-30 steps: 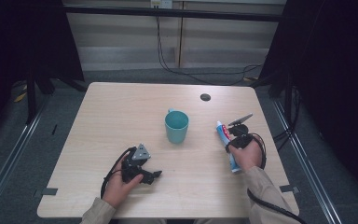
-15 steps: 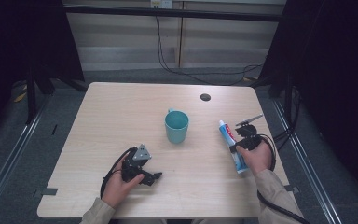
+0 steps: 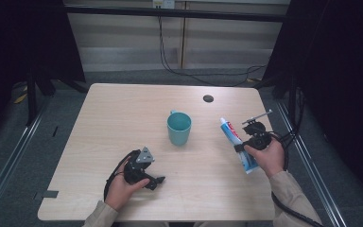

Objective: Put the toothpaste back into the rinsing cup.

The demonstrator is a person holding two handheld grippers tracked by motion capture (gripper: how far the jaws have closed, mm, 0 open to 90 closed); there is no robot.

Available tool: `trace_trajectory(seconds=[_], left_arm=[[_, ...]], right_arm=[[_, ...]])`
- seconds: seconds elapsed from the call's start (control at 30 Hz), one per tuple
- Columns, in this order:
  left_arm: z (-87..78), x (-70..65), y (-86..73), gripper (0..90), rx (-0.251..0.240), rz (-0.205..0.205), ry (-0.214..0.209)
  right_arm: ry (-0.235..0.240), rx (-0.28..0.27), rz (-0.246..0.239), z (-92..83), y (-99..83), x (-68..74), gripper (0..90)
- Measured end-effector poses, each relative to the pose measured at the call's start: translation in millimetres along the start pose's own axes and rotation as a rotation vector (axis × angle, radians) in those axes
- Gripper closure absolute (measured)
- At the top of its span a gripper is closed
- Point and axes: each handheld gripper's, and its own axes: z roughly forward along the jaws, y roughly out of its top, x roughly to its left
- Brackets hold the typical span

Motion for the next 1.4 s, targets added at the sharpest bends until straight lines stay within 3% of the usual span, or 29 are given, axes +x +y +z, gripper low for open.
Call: trace_trajectory(seconds=[0.13, 0.23, 0.27, 0.33, 0.57, 0.67, 0.93, 1.4], left_arm=[[-2.0, 1.0, 0.7, 6.6, 0.004, -0.011, 0.014], [-4.8, 2.4, 1.9, 17.2, 0.003, -0.015, 0.013], [-6.6, 2.5, 2.4, 16.7, 0.023, -0.009, -0.001], [-7.0, 1.4, 2.2, 16.9, 0.018, -0.005, -0.009], [-15.0, 1.5, 14.4, 16.2, 0.036, 0.045, -0.014], [-20.6, 2.9, 23.0, 16.2, 0.031, 0.047, -0.004], [-29.8, 6.4, 39.8, 16.4, 0.062, 0.107, 0.010], [-39.4, 10.2, 58.8, 16.5, 0.073, 0.161, 0.039]], right_arm=[[0.011, -0.003, -0.024, -6.2, 2.9, 3.1, 75.2], [0.041, -0.022, -0.027, -12.2, 5.0, 4.1, 75.2], [0.037, -0.021, -0.044, -13.5, 5.4, 4.5, 75.3], [0.025, -0.018, -0.063, -17.0, 6.6, 7.7, 75.2], [0.052, -0.021, -0.095, -25.6, 5.8, 12.8, 75.1], [0.069, -0.032, -0.098, -29.4, 6.2, 12.3, 75.1], [0.078, -0.024, -0.121, -36.1, 8.8, 15.9, 75.0], [0.105, 0.006, -0.188, -32.9, 16.7, 34.0, 75.0]])
